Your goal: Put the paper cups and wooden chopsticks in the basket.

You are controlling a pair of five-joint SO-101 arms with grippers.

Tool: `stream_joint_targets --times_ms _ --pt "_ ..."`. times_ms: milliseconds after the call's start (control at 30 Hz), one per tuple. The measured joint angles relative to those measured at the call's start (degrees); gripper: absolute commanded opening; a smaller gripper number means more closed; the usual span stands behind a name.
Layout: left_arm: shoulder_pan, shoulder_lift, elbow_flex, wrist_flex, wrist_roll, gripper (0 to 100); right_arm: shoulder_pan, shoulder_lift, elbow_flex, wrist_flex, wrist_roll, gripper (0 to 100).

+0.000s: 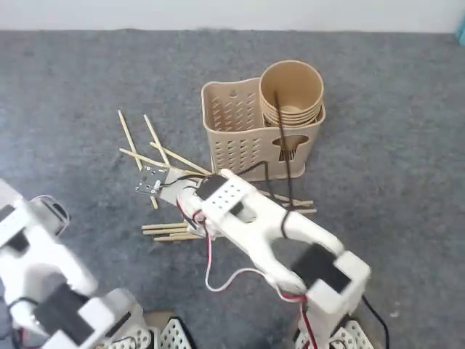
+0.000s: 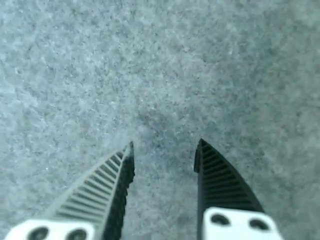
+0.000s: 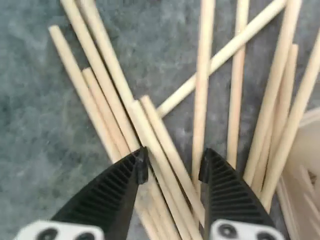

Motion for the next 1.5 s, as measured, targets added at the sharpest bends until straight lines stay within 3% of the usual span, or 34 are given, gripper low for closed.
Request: stream_joint_targets --times_ms 67,200,467,833,1200,1333,1500 --pt "0.0 1.9 -1.2 0.0 0.0 19 0.0 2.9 -2.3 0.0 0.2 15.1" --pt "0.0 2.8 -2.0 0.0 0.0 19 0.2 5.3 -5.5 0.7 0.0 0.0" --pt "0.0 2.8 -2.2 0.0 0.0 19 0.2 3.8 -6.9 4.9 -0.5 0.8" --pt "0.0 2.8 -2.2 0.0 0.0 19 0.4 -19.4 -6.9 12.0 -3.1 0.8" --pt "0.0 2.8 -2.2 0.0 0.0 19 8.4 -42.1 -6.9 0.8 -3.2 0.8" --pt "0.0 2.8 -2.2 0.0 0.0 19 12.6 -47.1 -6.9 -7.8 -11.0 0.8" --pt "0.0 2.8 -2.2 0.0 0.0 19 20.1 -49.5 -6.9 -19.7 -28.8 0.8"
